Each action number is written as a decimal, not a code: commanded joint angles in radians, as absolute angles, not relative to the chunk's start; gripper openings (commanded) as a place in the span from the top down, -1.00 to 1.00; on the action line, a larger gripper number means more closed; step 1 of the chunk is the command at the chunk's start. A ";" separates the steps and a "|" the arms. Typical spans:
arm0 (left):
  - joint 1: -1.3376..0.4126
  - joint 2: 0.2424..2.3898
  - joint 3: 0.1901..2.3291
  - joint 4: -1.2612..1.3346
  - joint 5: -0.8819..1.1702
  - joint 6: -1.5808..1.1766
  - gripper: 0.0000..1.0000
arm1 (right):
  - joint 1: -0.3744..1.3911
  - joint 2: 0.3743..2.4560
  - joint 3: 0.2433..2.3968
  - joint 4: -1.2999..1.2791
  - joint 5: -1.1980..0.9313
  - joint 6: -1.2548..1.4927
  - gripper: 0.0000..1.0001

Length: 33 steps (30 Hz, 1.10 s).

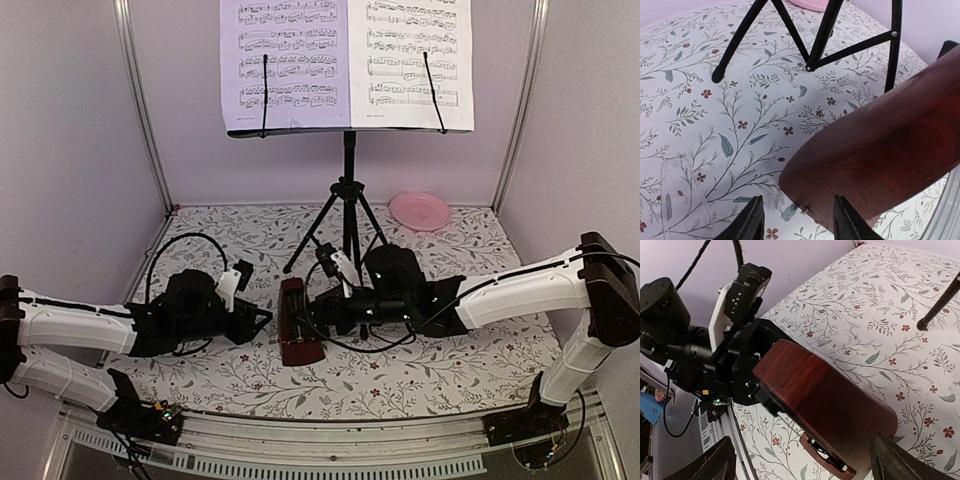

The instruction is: Set up the instrument practice props

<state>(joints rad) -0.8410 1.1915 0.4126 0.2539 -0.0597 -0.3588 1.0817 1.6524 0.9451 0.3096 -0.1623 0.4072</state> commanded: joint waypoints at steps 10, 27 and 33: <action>-0.831 1.233 0.454 0.309 -0.044 -0.346 0.04 | 1.086 1.721 1.066 0.181 -0.023 0.459 -0.70; -0.831 1.242 0.456 0.312 -0.039 -0.348 0.04 | 1.086 1.691 1.032 0.165 0.032 0.486 -0.07; -0.830 1.242 0.456 0.311 -0.040 -0.347 0.04 | 1.086 1.676 1.012 0.169 0.032 0.488 0.08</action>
<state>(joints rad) -0.8406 1.2316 0.4335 0.2939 -0.0479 -0.3588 1.0885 1.7073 1.0336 0.1787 -0.0051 0.4789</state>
